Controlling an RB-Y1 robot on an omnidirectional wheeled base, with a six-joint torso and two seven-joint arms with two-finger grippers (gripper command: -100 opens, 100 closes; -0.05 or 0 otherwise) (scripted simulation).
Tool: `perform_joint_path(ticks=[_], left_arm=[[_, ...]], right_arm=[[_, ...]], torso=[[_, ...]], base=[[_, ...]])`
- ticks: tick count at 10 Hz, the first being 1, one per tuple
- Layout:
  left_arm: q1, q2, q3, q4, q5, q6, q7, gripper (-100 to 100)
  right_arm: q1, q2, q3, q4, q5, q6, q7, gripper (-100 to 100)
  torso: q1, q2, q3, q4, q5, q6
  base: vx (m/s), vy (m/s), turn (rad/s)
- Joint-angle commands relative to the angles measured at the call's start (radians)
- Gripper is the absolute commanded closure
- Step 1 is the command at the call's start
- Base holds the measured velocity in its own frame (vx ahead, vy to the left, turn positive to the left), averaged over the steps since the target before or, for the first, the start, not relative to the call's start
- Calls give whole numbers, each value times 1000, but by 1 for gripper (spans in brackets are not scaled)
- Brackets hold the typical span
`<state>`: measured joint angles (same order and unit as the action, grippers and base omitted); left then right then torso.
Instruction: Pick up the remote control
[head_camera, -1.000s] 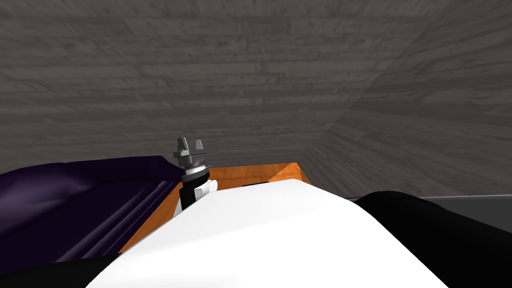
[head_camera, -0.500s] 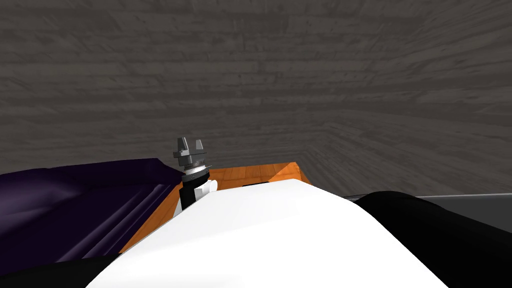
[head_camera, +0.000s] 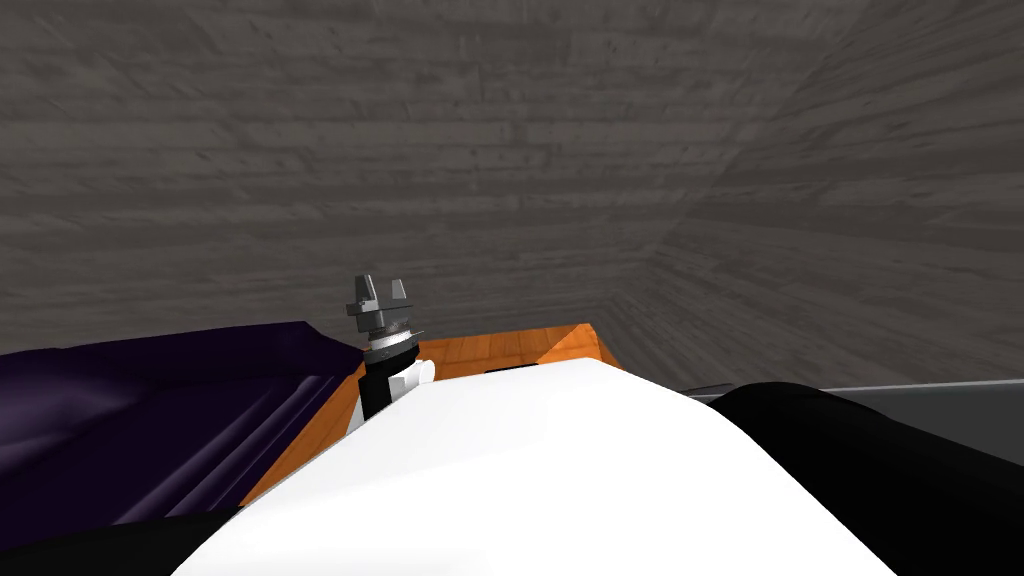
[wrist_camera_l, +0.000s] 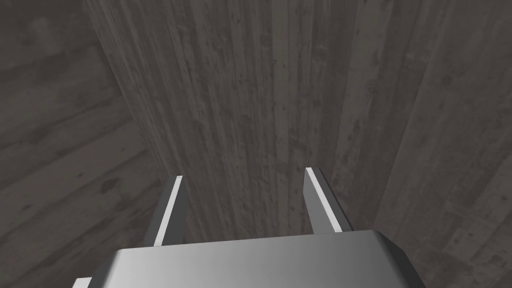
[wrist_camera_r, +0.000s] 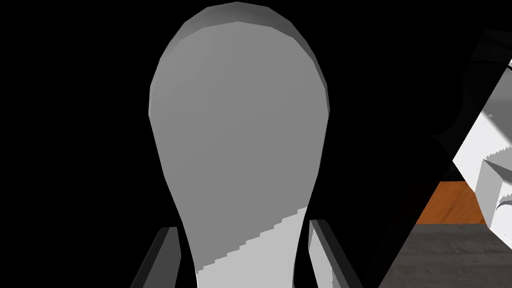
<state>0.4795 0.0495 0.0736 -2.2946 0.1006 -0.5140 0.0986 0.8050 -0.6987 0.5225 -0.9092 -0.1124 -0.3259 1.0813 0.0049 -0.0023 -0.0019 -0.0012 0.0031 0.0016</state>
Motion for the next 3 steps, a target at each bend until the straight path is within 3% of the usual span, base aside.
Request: perform_joint_path(ticks=[1, 2, 3], left_arm=[[0, 0, 0, 0, 0, 0, 0, 0], [0, 0, 0, 0, 0, 0, 0, 0], [0, 0, 0, 0, 0, 0, 0, 0]], right_arm=[[-1, -3, 4, -3, -43, 2, 7, 100], [0, -3, 4, -3, -27, 2, 6, 100], [0, -3, 4, -4, -30, 2, 6, 0]], torso=[[0, 0, 0, 0, 0, 0], [0, 1, 0, 0, 0, 0], [0, 1, 1, 0, 0, 0]], base=[[4, 1, 26], [0, 0, 0], [0, 0, 0]])
